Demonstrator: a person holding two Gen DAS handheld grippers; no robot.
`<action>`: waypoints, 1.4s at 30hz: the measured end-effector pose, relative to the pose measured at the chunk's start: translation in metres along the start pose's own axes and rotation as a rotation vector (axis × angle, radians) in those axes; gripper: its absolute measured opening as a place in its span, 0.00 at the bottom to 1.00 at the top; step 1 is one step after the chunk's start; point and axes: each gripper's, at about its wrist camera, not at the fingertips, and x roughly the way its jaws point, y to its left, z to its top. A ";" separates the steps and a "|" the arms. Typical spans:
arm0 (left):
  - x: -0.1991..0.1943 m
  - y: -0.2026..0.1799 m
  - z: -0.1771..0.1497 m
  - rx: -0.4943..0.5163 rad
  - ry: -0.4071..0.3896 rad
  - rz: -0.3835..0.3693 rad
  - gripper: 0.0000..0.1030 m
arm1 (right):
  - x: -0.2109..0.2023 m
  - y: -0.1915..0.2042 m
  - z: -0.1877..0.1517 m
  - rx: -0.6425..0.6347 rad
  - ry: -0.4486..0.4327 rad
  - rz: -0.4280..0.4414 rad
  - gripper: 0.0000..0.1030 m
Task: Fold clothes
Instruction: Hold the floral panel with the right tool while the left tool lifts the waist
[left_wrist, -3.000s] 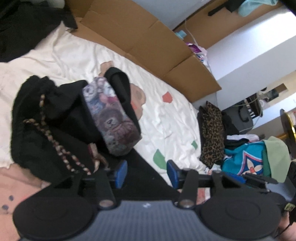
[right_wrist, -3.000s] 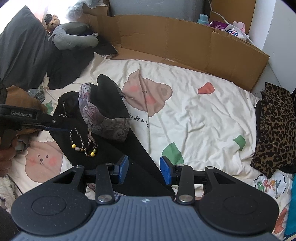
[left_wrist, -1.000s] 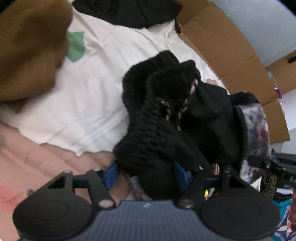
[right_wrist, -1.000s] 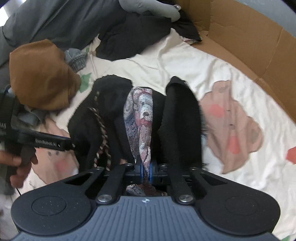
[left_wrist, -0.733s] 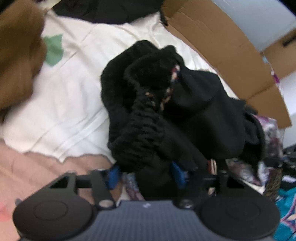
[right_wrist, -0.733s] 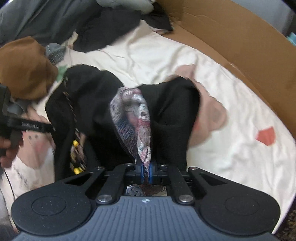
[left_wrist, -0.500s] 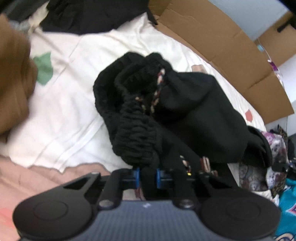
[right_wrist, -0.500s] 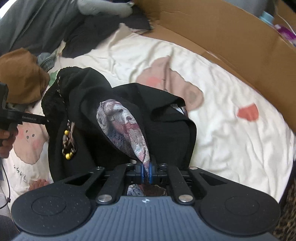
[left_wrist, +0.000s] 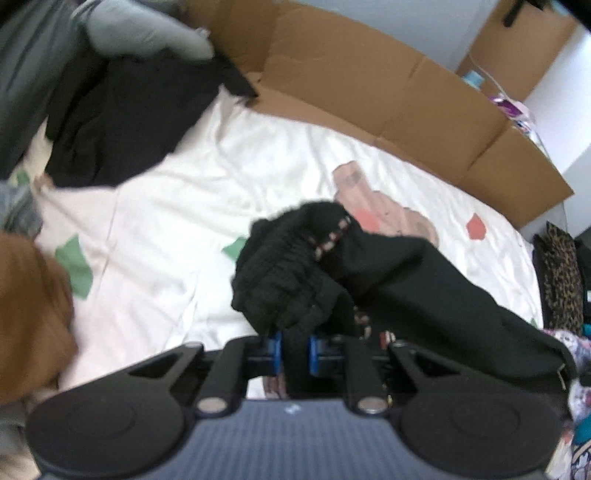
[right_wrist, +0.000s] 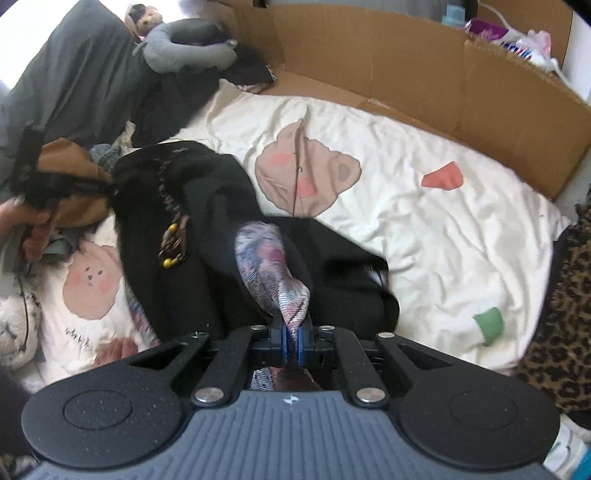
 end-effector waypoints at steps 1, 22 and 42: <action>-0.003 -0.005 0.006 0.015 0.002 0.000 0.14 | -0.009 -0.001 -0.003 -0.004 -0.001 0.002 0.03; 0.027 -0.073 0.058 0.212 0.001 -0.210 0.13 | -0.090 -0.085 -0.083 0.199 0.045 -0.155 0.03; 0.057 -0.115 0.071 0.302 0.001 -0.220 0.13 | -0.103 -0.113 -0.107 0.280 0.009 -0.254 0.03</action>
